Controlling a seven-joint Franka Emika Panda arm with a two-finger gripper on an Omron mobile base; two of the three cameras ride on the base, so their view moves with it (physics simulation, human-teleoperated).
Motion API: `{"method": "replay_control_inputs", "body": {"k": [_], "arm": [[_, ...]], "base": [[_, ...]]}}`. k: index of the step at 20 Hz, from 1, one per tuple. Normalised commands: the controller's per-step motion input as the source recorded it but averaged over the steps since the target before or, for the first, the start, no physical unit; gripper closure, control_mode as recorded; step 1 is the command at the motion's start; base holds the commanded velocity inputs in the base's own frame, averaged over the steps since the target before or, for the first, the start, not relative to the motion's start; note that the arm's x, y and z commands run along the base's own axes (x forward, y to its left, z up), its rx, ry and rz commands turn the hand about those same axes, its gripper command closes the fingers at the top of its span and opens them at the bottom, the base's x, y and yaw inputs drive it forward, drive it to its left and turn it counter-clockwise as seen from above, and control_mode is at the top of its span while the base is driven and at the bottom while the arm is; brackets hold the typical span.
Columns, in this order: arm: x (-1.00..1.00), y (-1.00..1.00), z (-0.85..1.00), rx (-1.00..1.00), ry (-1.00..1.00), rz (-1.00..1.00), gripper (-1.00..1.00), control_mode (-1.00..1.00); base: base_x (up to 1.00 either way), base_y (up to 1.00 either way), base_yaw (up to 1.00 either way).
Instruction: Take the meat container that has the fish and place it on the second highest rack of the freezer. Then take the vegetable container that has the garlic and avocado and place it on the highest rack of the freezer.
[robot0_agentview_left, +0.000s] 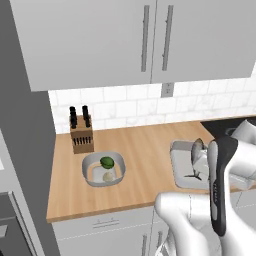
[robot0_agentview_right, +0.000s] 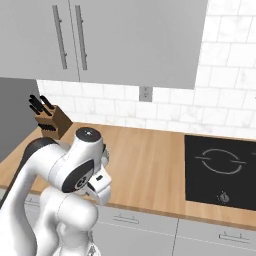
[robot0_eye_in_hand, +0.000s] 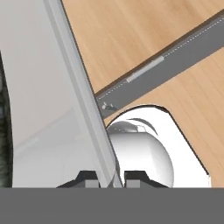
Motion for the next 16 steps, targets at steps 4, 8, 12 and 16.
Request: {"method": "replay_control_inputs", "body": {"k": [4, 8, 12, 16], "arm": [[-0.09, 0.00, 0.00, 0.00, 0.00, 0.01, 1.00, 1.00], [0.00, 0.00, 0.00, 0.00, 0.00, 0.00, 1.00, 1.00], [0.00, 0.00, 0.00, 0.00, 0.00, 0.00, 1.00, 1.00], [0.00, 0.00, 0.00, 0.00, 0.00, 0.00, 1.00, 1.00]], "base": [[-0.75, 0.01, 0.08], [-0.98, 0.03, 0.10], [-0.83, 0.37, 0.15], [-0.34, 0.89, 0.08]]}}
